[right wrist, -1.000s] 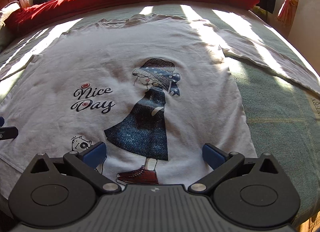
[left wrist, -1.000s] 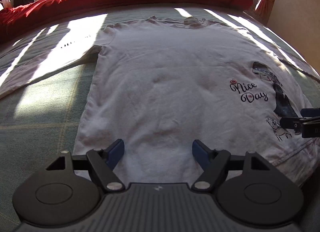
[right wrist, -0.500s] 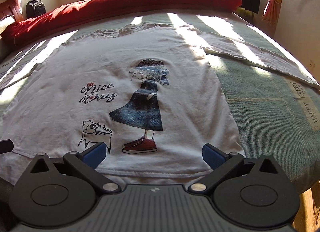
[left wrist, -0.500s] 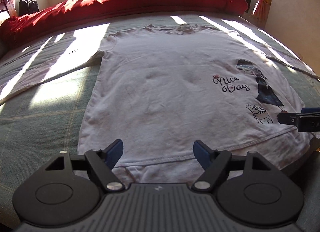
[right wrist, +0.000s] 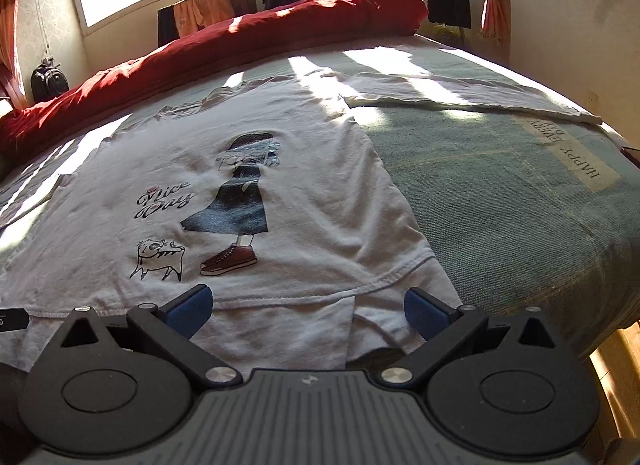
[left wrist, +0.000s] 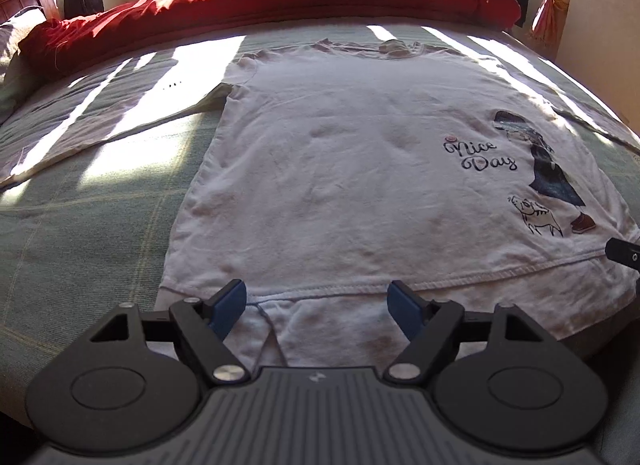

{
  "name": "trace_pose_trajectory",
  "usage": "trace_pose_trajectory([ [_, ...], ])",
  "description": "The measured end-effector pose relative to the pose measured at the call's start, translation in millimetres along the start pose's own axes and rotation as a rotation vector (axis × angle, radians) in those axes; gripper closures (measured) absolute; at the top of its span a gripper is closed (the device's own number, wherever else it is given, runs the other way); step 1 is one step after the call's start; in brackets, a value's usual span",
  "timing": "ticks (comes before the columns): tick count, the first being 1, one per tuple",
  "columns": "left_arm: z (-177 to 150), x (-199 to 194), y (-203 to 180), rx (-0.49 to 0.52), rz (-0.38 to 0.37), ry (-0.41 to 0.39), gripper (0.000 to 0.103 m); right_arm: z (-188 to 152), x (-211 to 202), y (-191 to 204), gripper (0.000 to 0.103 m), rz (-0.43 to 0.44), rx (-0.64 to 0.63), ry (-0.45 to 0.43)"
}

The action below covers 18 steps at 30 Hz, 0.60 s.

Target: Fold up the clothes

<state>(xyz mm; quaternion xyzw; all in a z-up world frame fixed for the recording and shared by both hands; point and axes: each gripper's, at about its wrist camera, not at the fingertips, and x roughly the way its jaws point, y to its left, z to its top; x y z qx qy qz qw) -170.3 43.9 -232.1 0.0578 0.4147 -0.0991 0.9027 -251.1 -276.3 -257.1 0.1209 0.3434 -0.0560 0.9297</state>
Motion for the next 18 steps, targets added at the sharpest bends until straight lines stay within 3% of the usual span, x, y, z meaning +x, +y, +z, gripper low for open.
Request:
trace_pose_trajectory([
  [5,4.0,8.8,-4.2,0.023,-0.015,0.0,0.025,16.2,-1.2,8.2,0.0,0.076,0.003,-0.087],
  [8,1.1,12.7,-1.7,0.01,-0.017,0.01,0.024,28.2,17.4,13.6,0.0,0.101,-0.005,-0.064],
  [12,1.9,13.7,2.4,-0.017,-0.02,0.016,0.024,28.5,38.8,0.5,0.0,-0.015,0.042,0.016],
  [15,8.5,10.4,7.0,-0.052,-0.032,0.005,0.024,27.2,24.5,-12.8,0.0,-0.011,0.132,-0.022],
  [18,18.3,15.2,6.2,-0.067,-0.047,-0.006,0.024,33.7,11.6,-7.4,0.0,0.006,0.124,-0.048],
])
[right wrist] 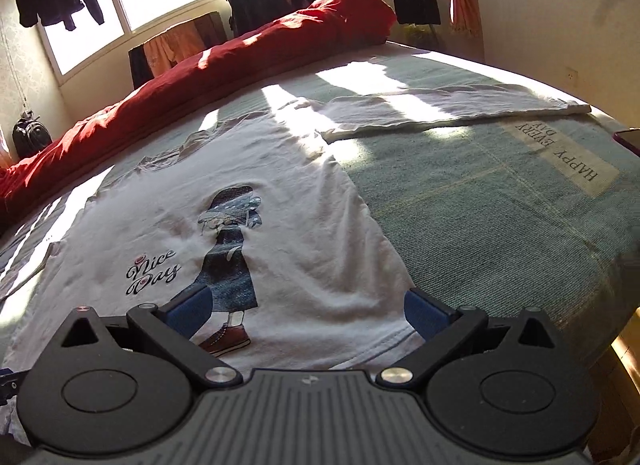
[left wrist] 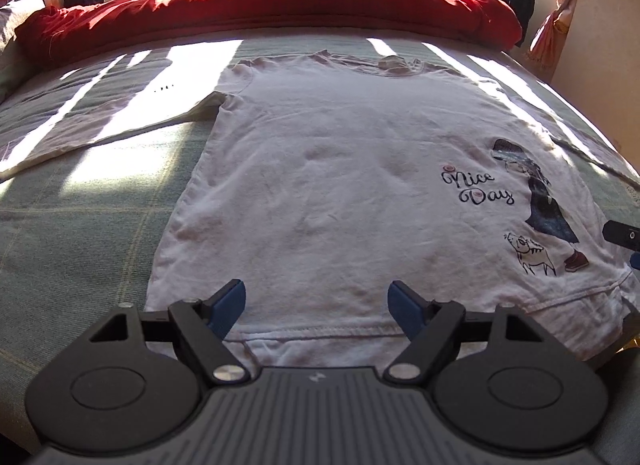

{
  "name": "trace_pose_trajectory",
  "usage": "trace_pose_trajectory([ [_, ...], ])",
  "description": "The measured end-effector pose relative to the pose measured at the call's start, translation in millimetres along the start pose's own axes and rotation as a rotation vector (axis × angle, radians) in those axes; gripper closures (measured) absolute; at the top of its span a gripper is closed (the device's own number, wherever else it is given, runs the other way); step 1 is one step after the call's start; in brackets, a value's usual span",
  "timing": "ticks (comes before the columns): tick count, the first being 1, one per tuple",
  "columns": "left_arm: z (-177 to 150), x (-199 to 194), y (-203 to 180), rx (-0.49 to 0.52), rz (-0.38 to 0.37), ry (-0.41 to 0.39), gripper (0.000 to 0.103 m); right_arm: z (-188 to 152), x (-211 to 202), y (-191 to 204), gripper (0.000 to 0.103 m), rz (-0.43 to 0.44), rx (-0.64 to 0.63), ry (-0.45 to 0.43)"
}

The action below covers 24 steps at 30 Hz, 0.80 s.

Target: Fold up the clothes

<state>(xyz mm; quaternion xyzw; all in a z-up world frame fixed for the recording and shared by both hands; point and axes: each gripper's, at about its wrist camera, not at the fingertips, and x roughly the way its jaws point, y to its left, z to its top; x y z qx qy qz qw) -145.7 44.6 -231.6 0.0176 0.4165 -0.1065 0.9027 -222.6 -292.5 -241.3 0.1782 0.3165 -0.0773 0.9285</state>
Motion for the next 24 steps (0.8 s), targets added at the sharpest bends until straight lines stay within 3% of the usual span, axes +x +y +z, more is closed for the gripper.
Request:
trace_pose_trajectory([
  [6,0.6,13.8,-3.8,0.005,-0.003,0.037,0.024,9.8,3.2,29.7,0.0,0.078,-0.055,0.038],
  [16,-11.5,-0.7,9.6,0.022,-0.005,0.048,0.024,3.8,15.9,53.4,0.0,0.09,-0.104,0.109],
  [24,-22.0,-8.8,-4.7,0.096,-0.013,0.023,0.024,-7.3,28.7,44.1,0.0,0.062,-0.094,0.171],
])
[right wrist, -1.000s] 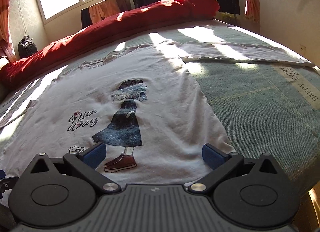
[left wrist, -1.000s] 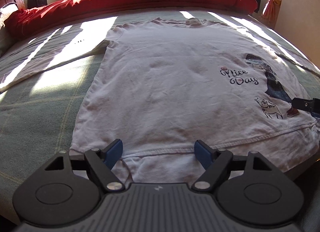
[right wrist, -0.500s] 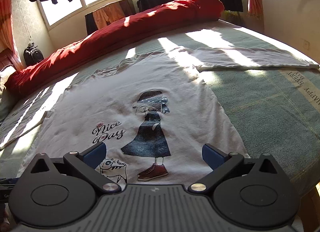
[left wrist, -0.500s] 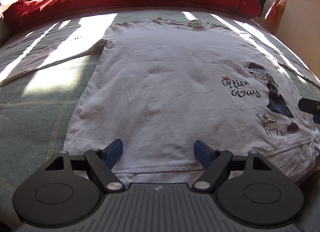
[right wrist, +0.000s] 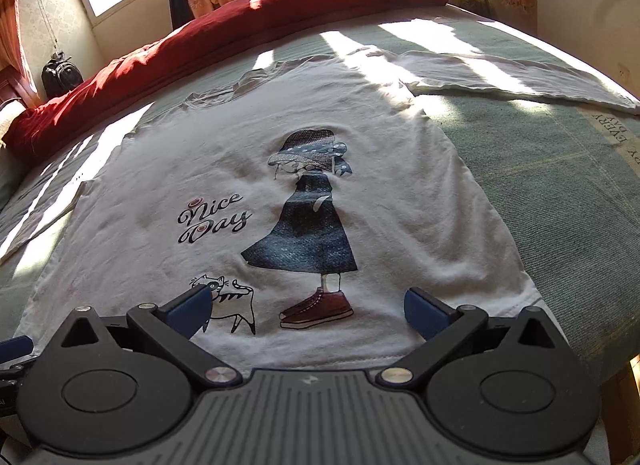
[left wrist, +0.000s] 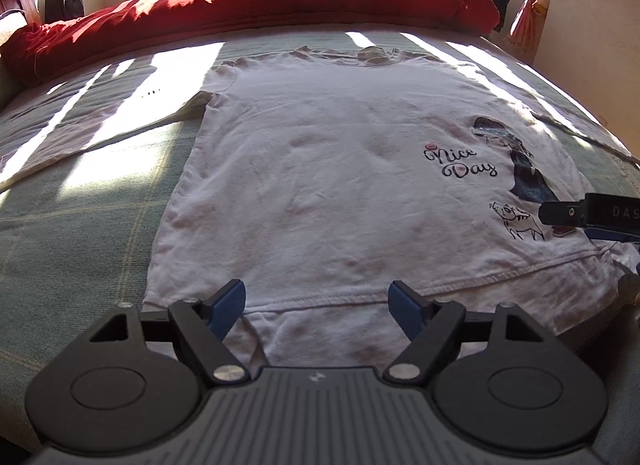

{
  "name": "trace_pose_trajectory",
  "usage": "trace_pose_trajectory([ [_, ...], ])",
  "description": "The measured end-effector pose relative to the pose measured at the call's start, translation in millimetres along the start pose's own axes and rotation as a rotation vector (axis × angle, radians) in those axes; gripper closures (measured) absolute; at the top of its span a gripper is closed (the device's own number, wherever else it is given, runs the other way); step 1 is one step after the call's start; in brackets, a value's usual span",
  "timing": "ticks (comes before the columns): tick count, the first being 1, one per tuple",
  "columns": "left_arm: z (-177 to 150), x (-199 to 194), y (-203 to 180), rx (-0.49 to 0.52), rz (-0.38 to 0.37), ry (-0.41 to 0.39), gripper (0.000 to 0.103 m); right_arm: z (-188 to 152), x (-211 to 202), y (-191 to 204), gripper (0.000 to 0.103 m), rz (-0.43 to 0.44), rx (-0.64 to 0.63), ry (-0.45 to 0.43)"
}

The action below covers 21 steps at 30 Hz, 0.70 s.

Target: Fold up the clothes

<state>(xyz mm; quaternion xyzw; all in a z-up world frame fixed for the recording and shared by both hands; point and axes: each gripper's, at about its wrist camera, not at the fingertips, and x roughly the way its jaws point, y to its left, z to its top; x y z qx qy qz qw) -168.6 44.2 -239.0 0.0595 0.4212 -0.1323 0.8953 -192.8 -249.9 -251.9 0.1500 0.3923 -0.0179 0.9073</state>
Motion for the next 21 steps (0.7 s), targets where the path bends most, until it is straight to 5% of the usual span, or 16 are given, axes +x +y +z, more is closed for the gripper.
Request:
trace_pose_trajectory([
  [8,-5.6,-7.2,3.4,0.016,-0.005,0.019,0.023,-9.6,5.6,-2.8,0.0,-0.037,-0.031,0.021],
  [13,18.0,-4.4,2.3,0.038,0.0,-0.028,0.023,-12.3,7.4,6.9,0.0,-0.079,-0.107,0.035],
  [21,16.6,19.9,7.2,-0.021,-0.029,0.038,0.023,-5.6,-0.7,4.9,0.0,-0.066,-0.113,0.083],
])
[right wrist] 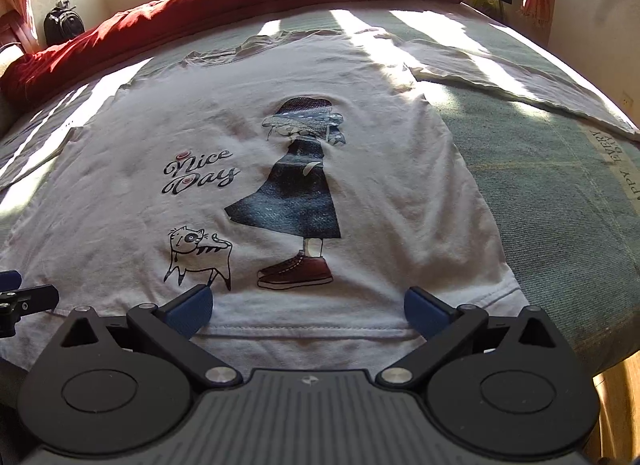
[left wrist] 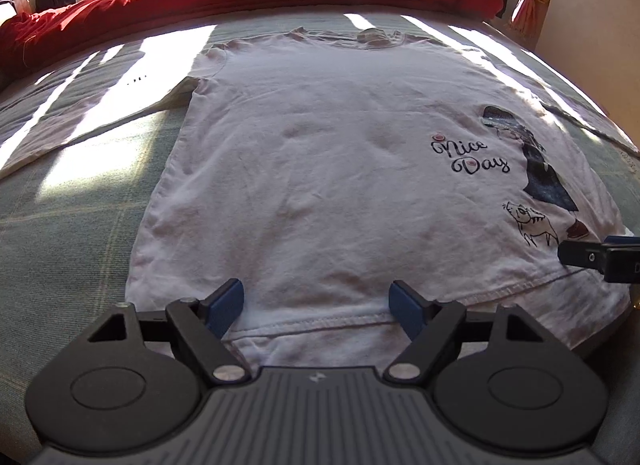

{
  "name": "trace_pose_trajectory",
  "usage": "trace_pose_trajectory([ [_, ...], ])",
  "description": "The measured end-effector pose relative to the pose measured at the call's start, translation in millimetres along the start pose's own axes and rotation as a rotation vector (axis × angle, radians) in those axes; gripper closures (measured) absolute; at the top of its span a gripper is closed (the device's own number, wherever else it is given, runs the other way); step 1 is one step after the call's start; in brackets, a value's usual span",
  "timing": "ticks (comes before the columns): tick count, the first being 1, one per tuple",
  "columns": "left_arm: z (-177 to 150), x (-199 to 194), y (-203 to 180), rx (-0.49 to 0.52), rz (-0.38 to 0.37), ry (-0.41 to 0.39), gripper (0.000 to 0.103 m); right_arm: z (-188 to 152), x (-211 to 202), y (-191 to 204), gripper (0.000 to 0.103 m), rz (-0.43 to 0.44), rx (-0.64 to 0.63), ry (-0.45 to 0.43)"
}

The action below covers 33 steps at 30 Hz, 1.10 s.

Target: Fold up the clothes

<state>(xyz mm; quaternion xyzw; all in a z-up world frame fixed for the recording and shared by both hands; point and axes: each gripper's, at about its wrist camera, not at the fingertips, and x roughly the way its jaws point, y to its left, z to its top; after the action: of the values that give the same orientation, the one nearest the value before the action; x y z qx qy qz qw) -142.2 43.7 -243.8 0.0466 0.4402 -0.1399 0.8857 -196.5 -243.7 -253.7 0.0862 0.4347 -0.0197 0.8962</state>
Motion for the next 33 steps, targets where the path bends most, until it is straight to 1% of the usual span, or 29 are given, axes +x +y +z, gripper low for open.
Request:
trace_pose_trajectory([
  [3,7.2,-5.6,8.1,-0.022,-0.024,-0.01,0.023,7.9,-4.6,-2.9,0.0,0.009,0.048,0.013],
  [6,24.0,-6.0,19.6,-0.056,-0.023,-0.036,0.023,19.8,-6.3,-4.0,0.0,0.03,0.094,0.013],
  [9,36.1,3.8,29.3,-0.098,-0.029,-0.038,0.023,33.8,-6.2,2.7,0.0,0.043,0.081,-0.005],
  [13,33.8,21.8,37.5,-0.136,-0.034,0.012,0.023,49.0,-3.1,13.7,0.0,0.071,0.059,-0.017],
  [17,33.1,12.4,51.8,-0.155,-0.069,0.009,0.023,58.3,1.9,23.8,0.0,0.103,0.038,-0.01],
  [20,42.4,-2.3,75.4,-0.209,-0.077,-0.008,0.024,61.1,4.7,30.5,0.0,0.127,0.023,0.003],
  [23,58.3,-13.0,113.5,-0.298,-0.076,-0.036,0.024,62.5,7.0,37.4,0.0,0.137,0.022,0.013],
  [26,70.6,-16.6,164.4,-0.448,-0.075,-0.067,0.024,65.6,11.6,43.9,0.0,0.138,0.032,0.02],
  [27,71.9,-17.7,180.9,-0.495,-0.056,-0.08,0.025,66.9,13.4,46.0,0.0,0.14,0.038,0.023],
  [28,72.5,-18.9,196.8,-0.54,-0.032,-0.094,0.031,68.2,15.2,48.1,0.0,0.142,0.044,0.026],
  [29,72.0,-19.5,214.6,-0.586,-0.006,-0.108,0.045,69.7,17.4,50.6,0.0,0.142,0.048,0.032],
  [30,70.6,-19.9,228.4,-0.622,0.008,-0.114,0.053,71.3,19.6,53.3,0.0,0.142,0.051,0.039],
  [31,67.9,-19.8,246.9,-0.681,0.018,-0.116,0.064,73.0,22.2,56.9,0.0,0.144,0.047,0.048],
  [33,58.0,-19.9,284.0,-0.826,0.007,-0.146,0.066,76.4,26.6,64.7,0.0,0.142,0.037,0.057],
])
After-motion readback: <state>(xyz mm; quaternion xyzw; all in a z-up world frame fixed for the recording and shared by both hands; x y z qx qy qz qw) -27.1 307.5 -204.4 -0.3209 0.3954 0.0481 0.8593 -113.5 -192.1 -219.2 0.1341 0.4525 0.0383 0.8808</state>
